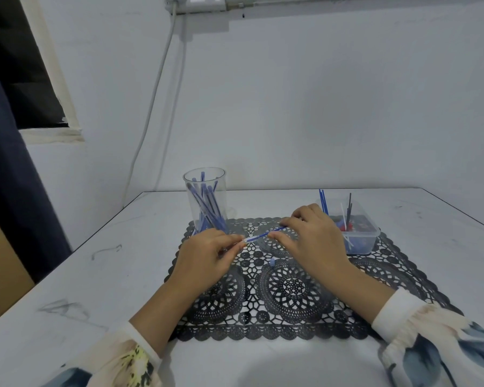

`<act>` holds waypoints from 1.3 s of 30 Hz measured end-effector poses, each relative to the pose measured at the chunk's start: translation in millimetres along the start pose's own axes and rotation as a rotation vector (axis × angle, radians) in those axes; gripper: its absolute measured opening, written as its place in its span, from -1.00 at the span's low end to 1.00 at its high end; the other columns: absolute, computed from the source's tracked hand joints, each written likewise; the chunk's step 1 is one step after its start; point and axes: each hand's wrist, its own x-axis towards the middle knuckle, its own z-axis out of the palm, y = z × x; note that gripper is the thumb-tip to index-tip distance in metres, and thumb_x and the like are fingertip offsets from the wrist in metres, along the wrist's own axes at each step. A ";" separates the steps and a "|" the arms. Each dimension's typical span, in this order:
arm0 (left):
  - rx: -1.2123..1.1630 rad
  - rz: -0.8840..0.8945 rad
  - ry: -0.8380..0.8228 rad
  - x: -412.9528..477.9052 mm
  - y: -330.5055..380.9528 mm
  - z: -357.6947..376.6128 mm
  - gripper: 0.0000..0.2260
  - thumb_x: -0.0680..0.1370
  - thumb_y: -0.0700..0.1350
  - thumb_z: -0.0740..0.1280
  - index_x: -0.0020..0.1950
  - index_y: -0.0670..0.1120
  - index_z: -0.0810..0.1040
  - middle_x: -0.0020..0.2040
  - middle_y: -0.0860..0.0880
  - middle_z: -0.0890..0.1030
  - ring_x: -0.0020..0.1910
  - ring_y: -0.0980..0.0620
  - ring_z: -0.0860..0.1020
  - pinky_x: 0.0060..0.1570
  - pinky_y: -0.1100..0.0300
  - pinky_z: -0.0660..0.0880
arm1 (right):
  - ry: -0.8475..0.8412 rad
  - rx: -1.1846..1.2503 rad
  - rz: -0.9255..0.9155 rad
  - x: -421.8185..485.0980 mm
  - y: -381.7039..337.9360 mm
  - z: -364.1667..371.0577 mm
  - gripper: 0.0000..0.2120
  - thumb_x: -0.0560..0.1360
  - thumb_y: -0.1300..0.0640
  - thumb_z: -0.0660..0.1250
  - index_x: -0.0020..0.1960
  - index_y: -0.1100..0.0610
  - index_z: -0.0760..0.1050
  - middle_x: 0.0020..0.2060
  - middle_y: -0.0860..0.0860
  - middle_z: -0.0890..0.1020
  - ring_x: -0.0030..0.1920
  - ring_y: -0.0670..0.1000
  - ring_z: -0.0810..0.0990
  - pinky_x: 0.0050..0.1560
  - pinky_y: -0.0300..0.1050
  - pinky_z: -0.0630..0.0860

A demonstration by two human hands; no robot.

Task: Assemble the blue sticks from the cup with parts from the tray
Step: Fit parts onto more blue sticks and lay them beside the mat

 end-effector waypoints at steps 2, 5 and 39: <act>0.005 0.005 -0.004 0.0 0.4 0.1 -0.70 0.48 0.15 0.22 0.01 0.06 0.67 -0.30 0.15 0.62 -0.35 0.21 0.50 -0.36 0.27 0.51 | -0.003 0.003 -0.011 0.5 -1.5 -0.9 -0.73 0.30 -0.08 0.51 -0.23 0.14 0.65 -0.33 0.03 0.57 -0.23 0.06 0.53 -0.30 -0.06 0.52; 0.015 0.015 -0.004 0.2 1.8 0.9 -0.77 0.48 0.10 0.30 0.00 0.05 0.67 -0.32 0.15 0.62 -0.36 0.20 0.51 -0.37 0.27 0.50 | -0.010 0.022 -0.046 0.1 -5.0 -1.2 -0.79 0.29 -0.03 0.53 -0.25 0.12 0.65 -0.35 0.02 0.54 -0.25 0.05 0.52 -0.36 -0.13 0.49; 0.026 0.077 -0.026 -0.6 9.1 4.1 -0.72 0.49 0.12 0.23 -0.03 0.04 0.68 -0.31 0.16 0.60 -0.32 0.33 0.36 -0.28 0.50 0.29 | -0.265 0.735 0.295 -3.7 -25.4 -7.6 -0.57 0.41 0.46 0.32 0.14 0.04 0.53 -0.22 -0.11 0.52 -0.20 -0.12 0.53 -0.09 -0.18 0.58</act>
